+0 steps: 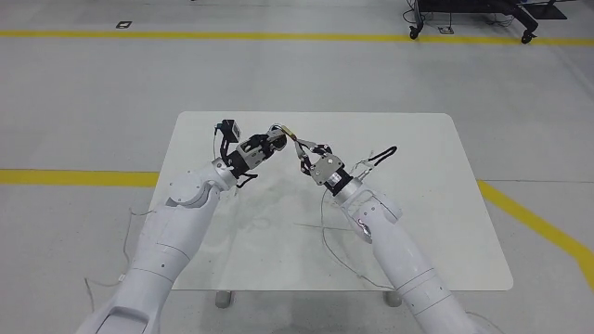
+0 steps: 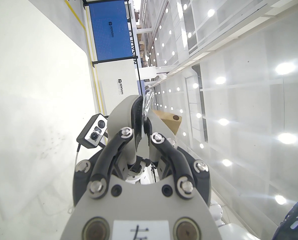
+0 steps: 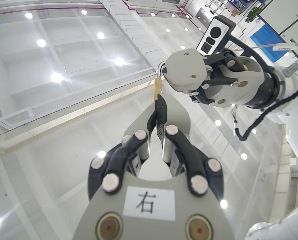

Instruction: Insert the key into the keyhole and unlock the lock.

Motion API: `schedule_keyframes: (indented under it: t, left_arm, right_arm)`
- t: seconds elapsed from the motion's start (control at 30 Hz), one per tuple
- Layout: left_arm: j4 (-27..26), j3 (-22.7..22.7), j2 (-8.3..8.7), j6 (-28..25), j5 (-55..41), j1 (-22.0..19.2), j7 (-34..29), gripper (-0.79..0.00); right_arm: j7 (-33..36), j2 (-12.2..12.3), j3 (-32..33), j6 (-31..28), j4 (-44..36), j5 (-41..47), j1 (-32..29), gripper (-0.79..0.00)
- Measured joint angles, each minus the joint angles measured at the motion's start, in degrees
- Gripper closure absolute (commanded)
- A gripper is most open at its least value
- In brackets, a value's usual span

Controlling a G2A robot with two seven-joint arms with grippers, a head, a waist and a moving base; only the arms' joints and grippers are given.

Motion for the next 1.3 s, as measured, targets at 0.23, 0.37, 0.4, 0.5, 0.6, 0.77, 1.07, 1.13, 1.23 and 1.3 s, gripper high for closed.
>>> schedule_keyframes:
  t: [0.23, 0.37, 0.4, 0.5, 0.6, 0.77, 1.07, 1.13, 1.23, 1.3]
  left_arm:
    - [-0.5, -0.4, 0.13, -0.6, 1.5, 0.3, 1.0, 0.000]
    - [-0.6, -0.7, 0.18, -0.7, 1.7, 0.3, 1.1, 0.000]
    - [-0.6, -0.7, 0.18, -0.7, 1.7, 0.3, 1.1, 0.000]
    - [-0.5, -0.8, 0.18, -0.8, 1.8, 0.3, 1.1, 0.000]
    - [-0.3, -0.8, 0.17, -0.8, 2.0, 0.2, 1.1, 0.000]
    - [0.0, -0.9, 0.13, -1.0, 2.2, 0.1, 1.3, 0.000]
    - [0.2, -0.9, 0.07, -1.0, 2.4, 0.1, 1.4, 0.000]
    - [0.3, -0.8, 0.06, -0.8, 2.7, 0.0, 1.2, 0.000]
    - [0.2, -0.4, 0.06, -0.4, 3.7, -0.1, 0.8, 0.000]
    - [-0.1, 0.2, 0.07, 0.1, 5.1, -0.2, 0.3, 0.000]
  right_arm:
    - [-0.4, 0.2, 0.5, 0.8, -0.6, -0.8, -0.4, 0.000]
    - [0.0, 0.4, 0.9, 0.5, -1.2, -2.8, -0.6, -0.157]
    - [0.0, 0.5, 1.0, 0.2, -1.5, -4.3, -0.6, -0.154]
    - [0.8, 0.8, 1.1, -0.2, -2.3, -7.3, -0.8, -0.166]
    - [1.3, 1.1, 1.0, -0.7, -2.8, -11.5, -0.9, -0.268]
    - [1.4, 1.7, 0.8, -1.6, -3.9, -18.3, -0.9, -0.382]
    - [3.4, 2.7, 1.5, -2.4, -6.4, -27.7, -1.0, -0.600]
    - [4.0, 3.1, 2.1, -2.7, -7.5, -30.5, -1.0, -0.763]
    - [4.9, 4.1, 4.5, -4.5, -10.3, -37.3, -1.5, -0.785]
    - [4.8, 5.0, 7.2, -6.9, -13.0, -43.4, -2.6, -0.785]
